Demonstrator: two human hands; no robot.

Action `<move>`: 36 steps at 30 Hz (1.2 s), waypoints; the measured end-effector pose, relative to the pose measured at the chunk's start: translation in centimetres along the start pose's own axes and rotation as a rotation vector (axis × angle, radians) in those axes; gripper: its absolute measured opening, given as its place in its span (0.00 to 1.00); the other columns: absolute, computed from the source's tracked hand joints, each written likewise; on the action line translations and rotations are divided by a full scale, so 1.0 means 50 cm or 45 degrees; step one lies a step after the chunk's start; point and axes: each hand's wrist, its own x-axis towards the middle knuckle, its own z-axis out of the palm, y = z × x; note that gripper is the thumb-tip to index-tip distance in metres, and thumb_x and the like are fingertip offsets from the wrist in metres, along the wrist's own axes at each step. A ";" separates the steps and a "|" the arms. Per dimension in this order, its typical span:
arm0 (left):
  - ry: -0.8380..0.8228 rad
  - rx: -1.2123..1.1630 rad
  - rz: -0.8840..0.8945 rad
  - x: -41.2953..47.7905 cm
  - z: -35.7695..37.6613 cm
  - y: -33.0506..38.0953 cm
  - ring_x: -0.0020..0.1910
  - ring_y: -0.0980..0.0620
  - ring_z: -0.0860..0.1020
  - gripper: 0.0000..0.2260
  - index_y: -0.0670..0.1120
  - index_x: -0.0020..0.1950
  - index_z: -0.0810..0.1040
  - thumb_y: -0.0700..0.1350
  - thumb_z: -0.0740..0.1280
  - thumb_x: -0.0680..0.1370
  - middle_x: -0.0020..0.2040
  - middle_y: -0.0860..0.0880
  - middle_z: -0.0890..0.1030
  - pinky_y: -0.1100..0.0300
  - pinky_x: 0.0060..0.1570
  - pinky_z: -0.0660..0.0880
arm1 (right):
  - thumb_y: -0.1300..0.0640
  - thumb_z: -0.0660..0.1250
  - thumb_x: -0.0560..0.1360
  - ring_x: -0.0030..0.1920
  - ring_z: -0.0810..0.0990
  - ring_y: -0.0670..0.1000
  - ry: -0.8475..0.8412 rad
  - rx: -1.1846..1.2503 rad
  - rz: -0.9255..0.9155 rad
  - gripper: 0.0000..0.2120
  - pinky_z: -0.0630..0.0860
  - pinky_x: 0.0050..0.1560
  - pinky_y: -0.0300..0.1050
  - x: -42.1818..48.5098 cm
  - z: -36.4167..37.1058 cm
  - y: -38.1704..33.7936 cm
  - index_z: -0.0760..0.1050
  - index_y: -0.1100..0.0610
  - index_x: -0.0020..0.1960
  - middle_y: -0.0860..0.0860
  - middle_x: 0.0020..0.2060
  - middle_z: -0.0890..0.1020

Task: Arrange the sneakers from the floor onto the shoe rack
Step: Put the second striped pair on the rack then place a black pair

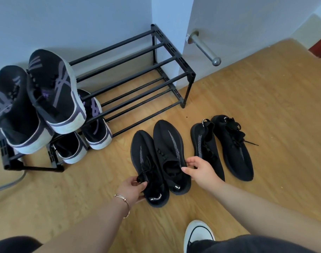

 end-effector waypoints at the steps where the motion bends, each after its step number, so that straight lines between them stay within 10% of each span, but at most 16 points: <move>1: 0.007 -0.008 0.010 0.001 -0.002 0.005 0.43 0.45 0.84 0.10 0.38 0.59 0.77 0.34 0.69 0.79 0.50 0.40 0.83 0.47 0.48 0.83 | 0.54 0.74 0.74 0.61 0.79 0.49 0.004 0.006 -0.012 0.21 0.78 0.65 0.55 0.005 0.001 -0.008 0.75 0.53 0.66 0.44 0.55 0.80; 17: 0.060 -0.185 0.192 0.100 -0.004 0.238 0.39 0.54 0.83 0.10 0.42 0.61 0.78 0.38 0.68 0.80 0.46 0.47 0.83 0.58 0.38 0.83 | 0.56 0.74 0.74 0.58 0.82 0.53 0.040 0.132 -0.161 0.17 0.79 0.63 0.58 0.201 -0.031 -0.180 0.79 0.53 0.62 0.49 0.56 0.84; 36: 0.153 -0.296 0.100 0.118 0.028 0.184 0.59 0.46 0.81 0.25 0.46 0.76 0.66 0.47 0.67 0.81 0.65 0.44 0.78 0.46 0.57 0.81 | 0.58 0.73 0.76 0.65 0.78 0.54 -0.120 0.188 -0.033 0.29 0.76 0.67 0.55 0.252 -0.027 -0.131 0.69 0.60 0.74 0.54 0.66 0.79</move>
